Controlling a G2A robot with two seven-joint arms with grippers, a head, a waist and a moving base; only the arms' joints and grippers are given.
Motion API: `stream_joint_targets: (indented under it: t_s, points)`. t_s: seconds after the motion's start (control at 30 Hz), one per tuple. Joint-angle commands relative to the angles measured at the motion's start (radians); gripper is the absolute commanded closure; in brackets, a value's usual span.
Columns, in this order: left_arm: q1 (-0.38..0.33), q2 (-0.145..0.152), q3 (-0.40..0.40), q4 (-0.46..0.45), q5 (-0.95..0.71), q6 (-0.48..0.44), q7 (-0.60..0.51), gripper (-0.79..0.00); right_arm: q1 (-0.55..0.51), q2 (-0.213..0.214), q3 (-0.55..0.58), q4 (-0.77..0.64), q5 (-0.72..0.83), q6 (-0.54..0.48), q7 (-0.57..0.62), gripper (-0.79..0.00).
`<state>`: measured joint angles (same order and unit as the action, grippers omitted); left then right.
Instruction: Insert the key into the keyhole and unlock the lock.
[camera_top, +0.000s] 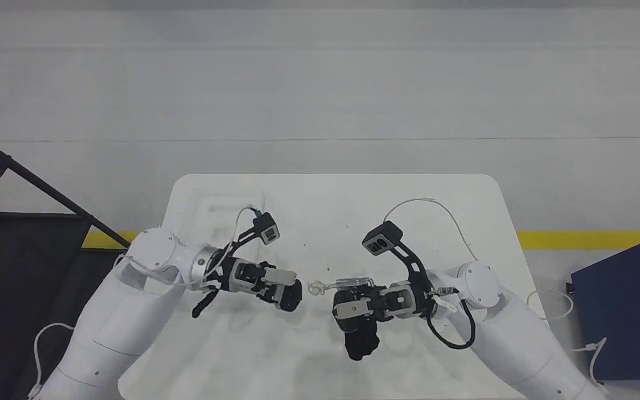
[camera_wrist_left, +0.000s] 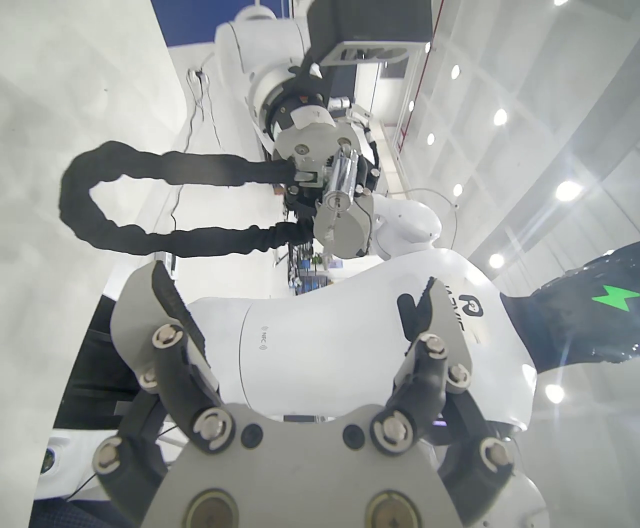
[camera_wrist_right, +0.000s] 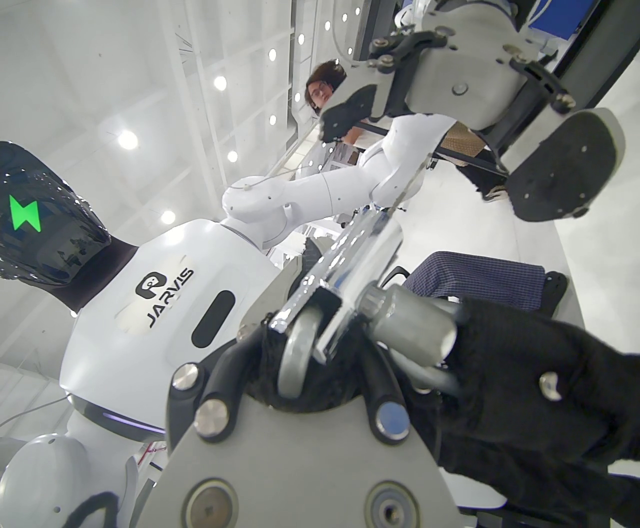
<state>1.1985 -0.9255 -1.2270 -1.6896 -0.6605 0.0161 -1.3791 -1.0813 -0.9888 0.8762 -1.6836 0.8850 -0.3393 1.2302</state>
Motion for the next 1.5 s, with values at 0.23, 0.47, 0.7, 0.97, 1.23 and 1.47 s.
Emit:
stream_joint_targets:
  t_s: [0.23, 0.47, 0.7, 0.97, 1.23, 1.47]
  points:
    - [0.263, 0.038, -0.196, -0.166, 0.035, -0.001, 0.051, -0.785, 0.000, 0.000, 0.000, 0.000, 0.000, 0.000, 0.000, 0.000]
    - [0.292, 0.045, -0.222, -0.204, 0.075, 0.017, 0.044, -0.785, 0.000, 0.000, 0.000, 0.000, 0.000, 0.000, 0.000, 0.000]
    - [0.292, 0.045, -0.222, -0.204, 0.075, 0.017, 0.044, -0.785, 0.000, 0.000, 0.000, 0.000, 0.000, 0.000, 0.000, 0.000]
    - [0.292, 0.045, -0.222, -0.204, 0.075, 0.017, 0.044, -0.785, 0.000, 0.000, 0.000, 0.000, 0.000, 0.000, 0.000, 0.000]
    - [0.292, 0.045, -0.222, -0.204, 0.075, 0.017, 0.044, -0.785, 0.000, 0.000, 0.000, 0.000, 0.000, 0.000, 0.000, 0.000]
    - [0.292, 0.045, -0.222, -0.204, 0.075, 0.017, 0.044, -0.785, 0.000, 0.000, 0.000, 0.000, 0.000, 0.000, 0.000, 0.000]
